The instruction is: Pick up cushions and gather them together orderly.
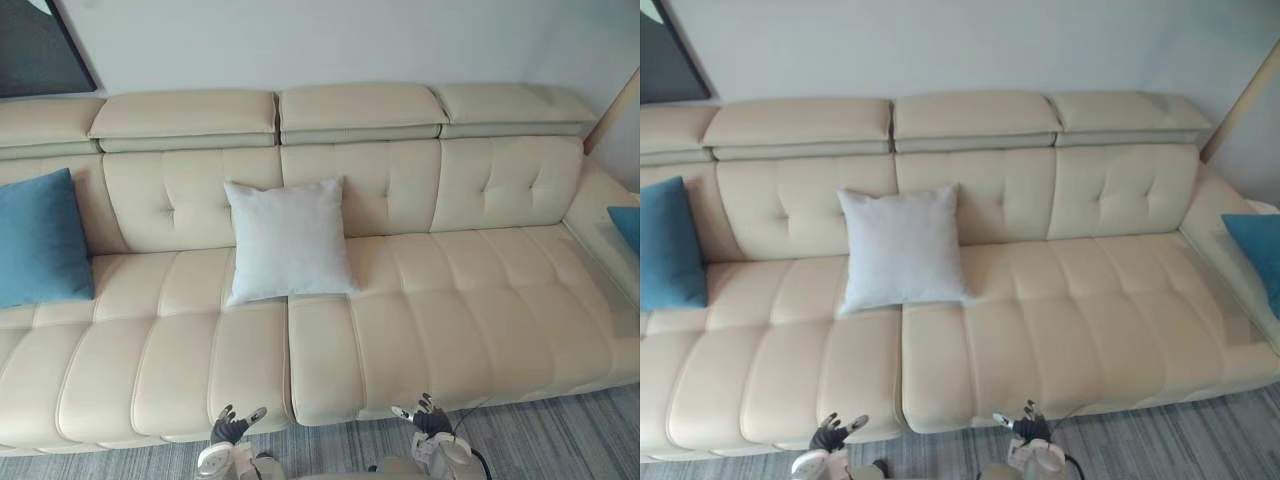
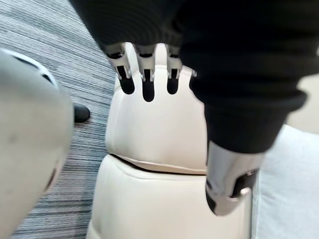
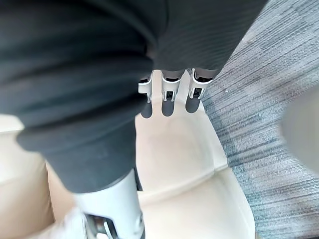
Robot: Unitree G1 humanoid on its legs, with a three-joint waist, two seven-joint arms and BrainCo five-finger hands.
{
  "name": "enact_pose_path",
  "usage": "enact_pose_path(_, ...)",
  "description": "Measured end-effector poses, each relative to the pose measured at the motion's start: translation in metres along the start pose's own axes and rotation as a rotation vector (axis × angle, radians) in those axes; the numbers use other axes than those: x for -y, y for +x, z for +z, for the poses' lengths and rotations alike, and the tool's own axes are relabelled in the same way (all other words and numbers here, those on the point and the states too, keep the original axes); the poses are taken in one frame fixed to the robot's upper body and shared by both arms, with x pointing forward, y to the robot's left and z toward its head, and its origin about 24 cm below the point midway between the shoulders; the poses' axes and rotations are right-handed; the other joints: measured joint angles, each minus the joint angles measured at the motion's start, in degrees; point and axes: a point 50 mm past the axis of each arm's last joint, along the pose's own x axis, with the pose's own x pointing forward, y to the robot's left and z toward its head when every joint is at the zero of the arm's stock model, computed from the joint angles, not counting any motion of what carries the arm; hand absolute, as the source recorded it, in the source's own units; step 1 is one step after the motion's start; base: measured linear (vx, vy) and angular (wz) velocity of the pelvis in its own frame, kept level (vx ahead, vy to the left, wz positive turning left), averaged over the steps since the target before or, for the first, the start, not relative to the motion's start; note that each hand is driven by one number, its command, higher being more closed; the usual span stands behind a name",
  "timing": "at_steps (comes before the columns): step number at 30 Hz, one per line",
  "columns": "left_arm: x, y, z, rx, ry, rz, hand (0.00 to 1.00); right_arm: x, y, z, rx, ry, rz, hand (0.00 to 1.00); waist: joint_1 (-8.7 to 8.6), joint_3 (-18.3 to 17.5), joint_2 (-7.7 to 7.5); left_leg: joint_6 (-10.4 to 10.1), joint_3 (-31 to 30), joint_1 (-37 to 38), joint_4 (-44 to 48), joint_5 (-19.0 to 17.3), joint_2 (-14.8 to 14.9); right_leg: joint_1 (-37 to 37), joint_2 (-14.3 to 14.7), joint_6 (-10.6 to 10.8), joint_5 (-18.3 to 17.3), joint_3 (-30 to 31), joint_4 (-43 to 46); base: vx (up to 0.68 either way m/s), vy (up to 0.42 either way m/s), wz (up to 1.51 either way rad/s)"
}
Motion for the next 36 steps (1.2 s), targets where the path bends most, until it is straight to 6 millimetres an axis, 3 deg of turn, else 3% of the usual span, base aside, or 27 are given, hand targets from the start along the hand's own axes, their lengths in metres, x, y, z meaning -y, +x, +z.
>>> enact_pose_path(1,0.01,0.004,0.012,0.028,0.036,-0.028,0.0,-0.001,0.001,0.003,0.007,-0.004,-0.003,0.0,-0.72,1.3,0.5,-0.9,-2.1,-3.0,0.2,1.5,0.9,-1.5,1.3,-2.4,0.8,-2.1,-1.3,-0.23,-0.132,0.24)
enact_pose_path(4,0.02,0.002,0.008,0.02,0.048,-0.056,0.0,0.002,-0.001,-0.006,-0.021,-0.003,-0.02,0.0,-1.38,2.0,1.01,-1.7,-3.4,-1.9,-3.9,5.3,2.3,0.1,3.1,-4.1,2.2,-5.4,-3.5,-0.21,-0.11,0.39)
enact_pose_path(5,0.02,0.002,0.008,0.018,0.049,-0.057,0.0,0.005,-0.002,-0.008,-0.028,-0.001,-0.03,0.0,-1.45,2.0,1.02,-1.0,-3.2,-1.5,-4.6,5.8,2.4,0.3,3.1,-4.3,2.3,-6.1,-3.7,-0.21,-0.095,0.45)
enact_pose_path(7,0.02,0.001,0.007,0.018,0.049,-0.057,0.0,0.013,-0.004,-0.013,-0.043,0.017,-0.064,0.0,-1.73,2.4,0.15,-0.5,-1.9,-0.6,-3.0,4.9,2.3,0.1,2.0,-5.5,3.7,-7.2,-4.8,-0.19,-0.022,0.24)
enact_pose_path(9,0.019,0.002,0.008,0.02,0.046,-0.053,0.0,0.017,-0.004,-0.012,-0.039,0.025,-0.082,0.0,-1.96,2.9,-0.63,0.1,-2.9,-0.7,3.2,0.8,1.2,0.2,0.9,-5.5,4.9,-6.6,-6.3,-0.12,0.045,0.0)
enact_pose_path(11,0.017,0.0,0.005,0.014,0.038,-0.047,0.0,0.016,-0.004,-0.013,-0.047,0.026,-0.079,0.0,-1.97,2.7,-0.22,-0.5,-5.8,1.1,6.4,-3.8,-0.2,0.1,0.3,-3.9,6.6,-4.9,-8.3,-0.09,0.118,-0.24)
enact_pose_path(13,0.014,0.0,0.002,0.007,0.032,-0.04,0.0,0.016,-0.004,-0.015,-0.057,0.028,-0.078,0.0,-1.95,2.5,0.71,-1.2,-6.9,3.1,4.0,-4.8,-0.9,0.0,0.4,-2.6,7.2,-3.6,-8.5,-0.08,0.169,-0.32)
enact_pose_path(18,-0.004,-0.001,-0.009,-0.042,0.004,0.014,0.0,0.015,-0.013,-0.041,-0.148,0.081,-0.089,0.0,-2.43,0.9,-0.57,-0.3,-5.2,7.4,-1.8,-6.2,-3.5,4.5,-0.8,0.4,12.8,-1.2,-17.5,-0.04,0.168,-0.22)
enact_pose_path(24,-0.02,-0.006,-0.032,-0.13,0.027,0.043,0.0,0.03,-0.021,-0.06,-0.211,0.123,-0.149,0.0,-3.82,-0.8,0.35,0.4,-2.2,11.2,-5.5,-6.1,-5.1,6.7,-0.8,1.5,16.3,3.5,-23.2,0.07,0.09,-0.37)
enact_pose_path(30,-0.019,-0.005,-0.029,-0.126,0.047,0.028,0.0,0.033,-0.02,-0.059,-0.215,0.154,-0.157,0.0,-4.09,-0.8,0.31,1.0,4.6,12.7,-4.2,-7.7,-4.1,4.2,1.8,0.6,19.0,10.3,-24.3,0.11,0.023,-0.84)
enact_pose_path(31,-0.019,-0.004,-0.028,-0.124,0.048,0.024,0.0,0.031,-0.016,-0.054,-0.209,0.15,-0.146,0.0,-4.02,-0.7,0.39,1.5,6.4,12.4,-3.4,-8.6,-3.2,2.4,3.2,-0.4,21.4,8.3,-24.3,0.04,-0.038,-1.57)
enact_pose_path(32,-0.021,-0.003,-0.025,-0.118,0.053,0.026,0.0,0.025,-0.011,-0.046,-0.195,0.14,-0.124,0.0,-3.84,-0.7,0.32,2.0,8.2,11.8,-3.2,-8.8,-2.1,0.4,5.0,-3.9,25.1,1.3,-26.1,0.03,-0.081,-1.94)
enact_pose_path(33,-0.022,-0.004,-0.026,-0.12,0.055,0.026,0.0,0.02,-0.007,-0.038,-0.178,0.134,-0.109,0.0,-3.53,-0.4,0.67,2.0,9.8,11.4,-3.1,-9.0,-1.2,-0.2,4.8,-7.7,22.9,-6.1,-25.7,0.03,-0.146,-1.82)
enact_pose_path(34,-0.019,-0.001,-0.021,-0.109,0.069,0.017,0.0,0.022,-0.003,-0.03,-0.161,0.133,-0.113,0.0,-4.07,0.1,0.29,1.2,12.2,12.4,-3.4,-9.6,-1.4,-1.6,2.7,-10.3,15.9,-20.7,-19.9,0.03,-0.126,-1.57)
enact_pose_path(35,-0.013,0.0,-0.016,-0.093,0.094,-0.008,0.0,0.032,-0.003,-0.03,-0.163,0.123,-0.141,0.0,-4.14,1.2,1.73,1.0,15.5,14.8,-3.2,-9.7,-1.2,-1.0,-1.2,-10.5,12.8,-31.5,-14.1,0.01,-0.077,-1.43)
enact_pose_path(36,-0.013,0.0,-0.016,-0.089,0.098,-0.01,0.0,0.034,-0.004,-0.03,-0.164,0.119,-0.146,0.0,-4.1,1.3,1.79,0.8,16.3,15.9,-3.1,-9.9,-1.7,-0.4,-1.9,-8.3,12.9,-32.1,-13.0,0.02,-0.032,-1.31)
